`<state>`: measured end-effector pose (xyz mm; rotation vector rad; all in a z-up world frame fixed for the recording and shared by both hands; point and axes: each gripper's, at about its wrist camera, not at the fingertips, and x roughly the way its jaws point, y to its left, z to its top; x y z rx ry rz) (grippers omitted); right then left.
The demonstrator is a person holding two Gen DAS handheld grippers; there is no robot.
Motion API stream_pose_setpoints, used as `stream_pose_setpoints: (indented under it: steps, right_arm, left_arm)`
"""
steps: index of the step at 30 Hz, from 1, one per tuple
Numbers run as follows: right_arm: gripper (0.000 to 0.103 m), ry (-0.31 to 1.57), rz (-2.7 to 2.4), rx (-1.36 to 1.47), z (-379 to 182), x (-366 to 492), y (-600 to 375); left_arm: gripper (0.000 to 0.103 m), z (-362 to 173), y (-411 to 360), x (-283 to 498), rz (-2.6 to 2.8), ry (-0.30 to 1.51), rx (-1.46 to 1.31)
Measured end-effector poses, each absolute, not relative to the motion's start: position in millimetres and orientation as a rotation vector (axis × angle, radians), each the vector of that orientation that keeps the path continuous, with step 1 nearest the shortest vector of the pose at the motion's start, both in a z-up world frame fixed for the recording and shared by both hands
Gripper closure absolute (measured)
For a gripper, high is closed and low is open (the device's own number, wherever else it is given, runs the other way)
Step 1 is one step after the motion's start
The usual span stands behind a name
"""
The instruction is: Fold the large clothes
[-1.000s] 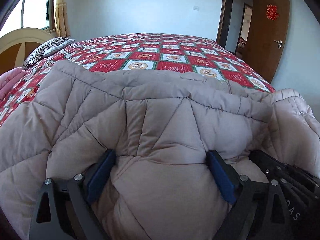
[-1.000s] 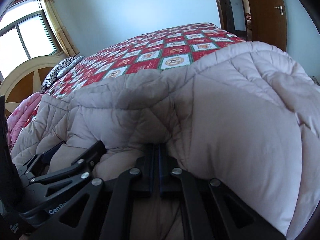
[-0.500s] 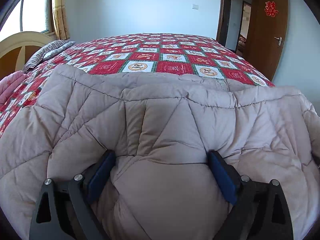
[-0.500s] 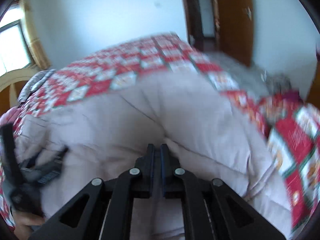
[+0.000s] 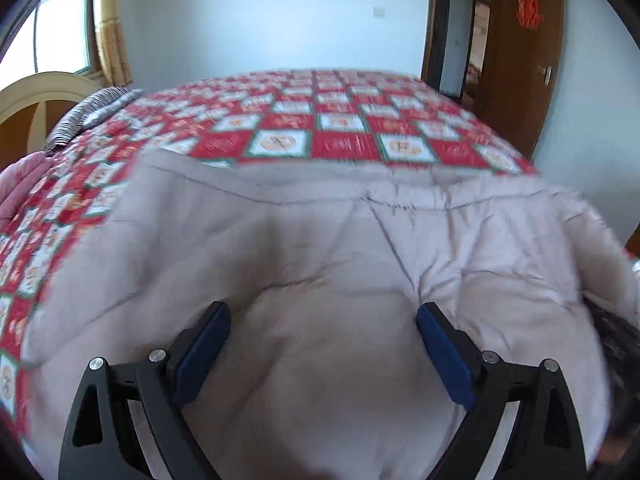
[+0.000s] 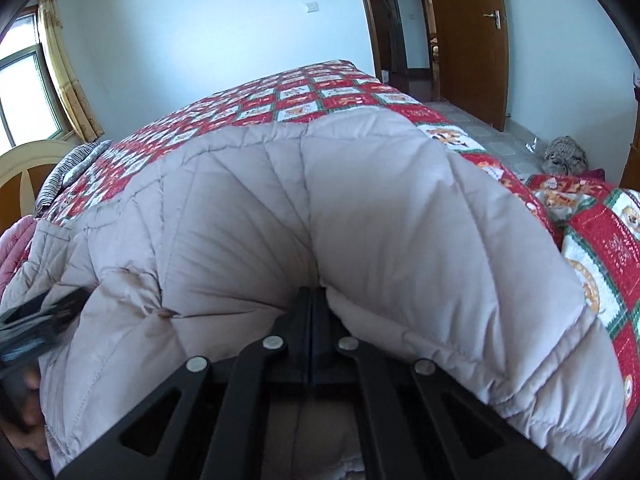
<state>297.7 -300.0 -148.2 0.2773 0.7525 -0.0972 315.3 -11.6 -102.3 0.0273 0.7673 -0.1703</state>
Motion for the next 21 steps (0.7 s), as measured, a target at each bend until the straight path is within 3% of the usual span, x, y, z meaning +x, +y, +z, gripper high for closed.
stream_pose_setpoints:
  steps: [5, 11, 15, 21]
  right_arm:
    - [0.103, 0.745, -0.096, 0.277, -148.4, 300.4, -299.7]
    - [0.103, 0.806, -0.168, 0.185, -140.2, 306.0, -287.6]
    - [0.095, 0.714, -0.115, 0.261, -103.5, 274.8, -268.5]
    - [0.095, 0.673, 0.135, 0.214, -90.5, 247.2, -195.6]
  left_arm:
    - [0.009, -79.3, 63.7, 240.1, -0.138, 0.655, -0.003]
    - [0.009, -106.1, 146.7, 188.9, -0.01, 0.677, -0.212]
    - [0.009, -110.8, 149.0, 173.6, -0.036, 0.654, -0.265]
    - [0.009, -122.5, 138.9, 165.5, -0.134, 0.637, -0.419]
